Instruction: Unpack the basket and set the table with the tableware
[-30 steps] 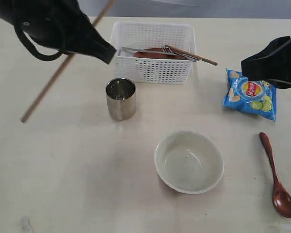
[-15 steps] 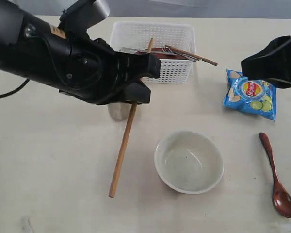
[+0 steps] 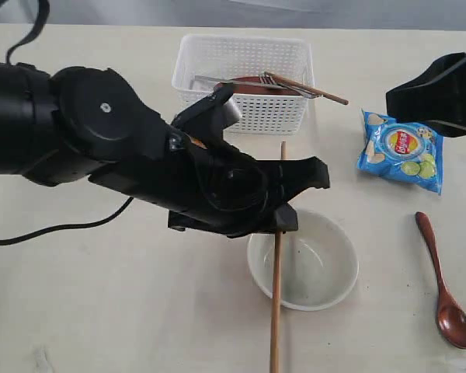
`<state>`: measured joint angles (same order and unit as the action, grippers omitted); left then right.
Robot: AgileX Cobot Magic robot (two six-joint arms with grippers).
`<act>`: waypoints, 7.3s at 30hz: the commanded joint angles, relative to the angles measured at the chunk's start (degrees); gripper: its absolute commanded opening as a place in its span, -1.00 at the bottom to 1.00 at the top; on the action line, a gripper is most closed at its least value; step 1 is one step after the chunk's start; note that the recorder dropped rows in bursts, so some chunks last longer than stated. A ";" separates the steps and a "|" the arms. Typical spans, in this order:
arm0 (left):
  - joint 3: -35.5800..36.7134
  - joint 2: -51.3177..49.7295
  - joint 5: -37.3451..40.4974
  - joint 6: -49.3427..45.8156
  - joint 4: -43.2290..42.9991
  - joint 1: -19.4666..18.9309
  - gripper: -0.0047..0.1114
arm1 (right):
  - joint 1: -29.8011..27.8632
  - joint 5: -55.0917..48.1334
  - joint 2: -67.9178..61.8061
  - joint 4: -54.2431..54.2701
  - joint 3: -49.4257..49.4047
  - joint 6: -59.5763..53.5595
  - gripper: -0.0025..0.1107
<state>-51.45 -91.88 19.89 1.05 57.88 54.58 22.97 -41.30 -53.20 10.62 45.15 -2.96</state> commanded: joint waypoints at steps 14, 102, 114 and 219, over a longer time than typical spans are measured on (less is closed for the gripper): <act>-2.73 -7.77 -7.14 -1.77 2.10 1.69 -0.92 | 0.00 0.33 0.27 -0.27 0.14 0.14 -0.45; -5.00 -14.11 -7.55 -2.32 0.38 1.28 -0.56 | 0.00 -0.16 0.27 -0.27 0.14 0.18 -0.45; -5.00 -14.11 -7.55 -2.32 0.38 1.28 -0.55 | 0.00 -0.16 0.27 -0.27 0.14 0.18 -0.45; 13.98 39.92 -10.30 -1.05 -33.67 -4.67 -0.92 | -13.90 -28.66 -52.45 9.60 41.31 -25.08 -0.09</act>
<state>-37.74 -52.30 10.31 -0.42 24.44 49.97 6.83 -69.94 -105.74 23.66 86.84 -26.94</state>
